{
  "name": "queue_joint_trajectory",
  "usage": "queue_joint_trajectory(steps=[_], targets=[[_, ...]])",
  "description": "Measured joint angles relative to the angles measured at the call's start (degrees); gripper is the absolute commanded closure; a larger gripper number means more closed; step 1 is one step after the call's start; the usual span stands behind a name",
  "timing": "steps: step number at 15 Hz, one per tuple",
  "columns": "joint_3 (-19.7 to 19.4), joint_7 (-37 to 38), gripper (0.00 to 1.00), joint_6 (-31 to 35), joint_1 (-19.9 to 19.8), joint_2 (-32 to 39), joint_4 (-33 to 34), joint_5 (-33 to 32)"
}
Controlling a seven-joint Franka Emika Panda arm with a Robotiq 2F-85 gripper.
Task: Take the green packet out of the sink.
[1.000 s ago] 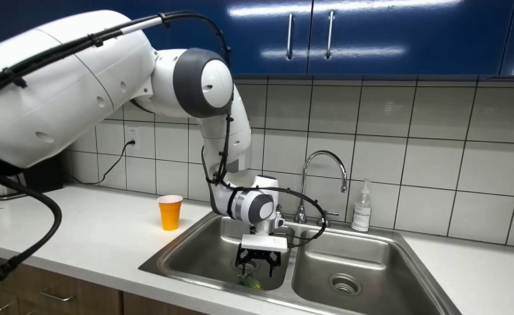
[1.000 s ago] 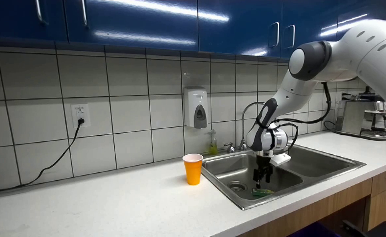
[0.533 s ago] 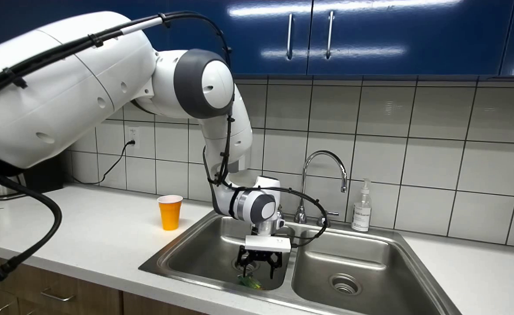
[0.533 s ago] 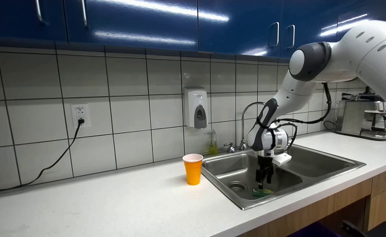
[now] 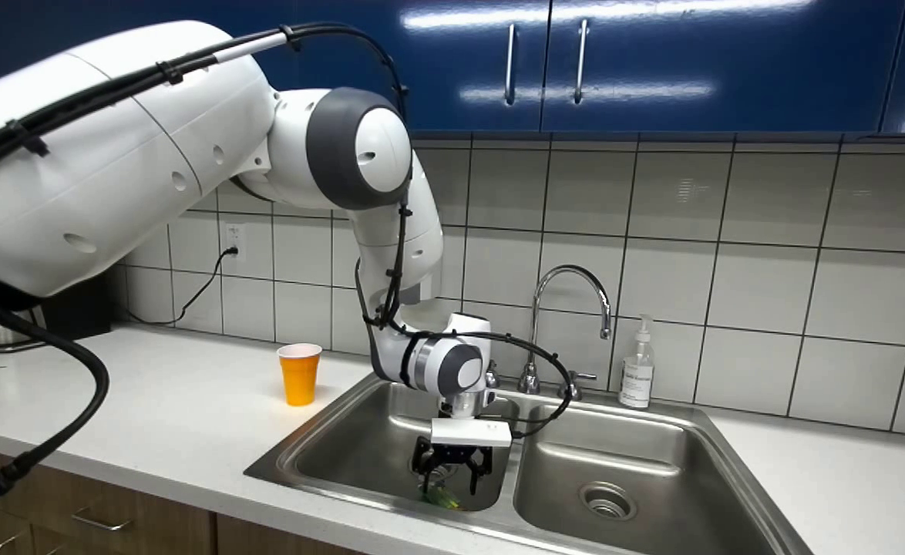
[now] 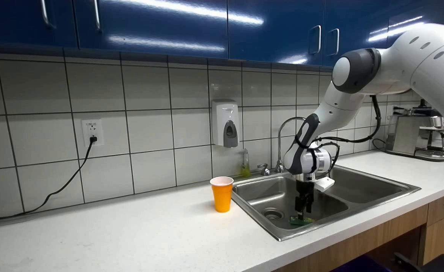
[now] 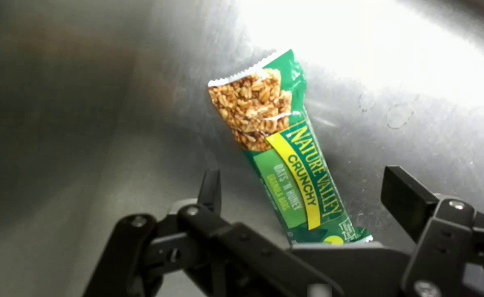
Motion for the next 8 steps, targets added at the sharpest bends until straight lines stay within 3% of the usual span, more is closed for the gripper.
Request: queue_joint_trajectory(steps=[8], targets=[[0.11,-1.93,0.00,-0.61,0.50,1.07,-0.07,0.00]])
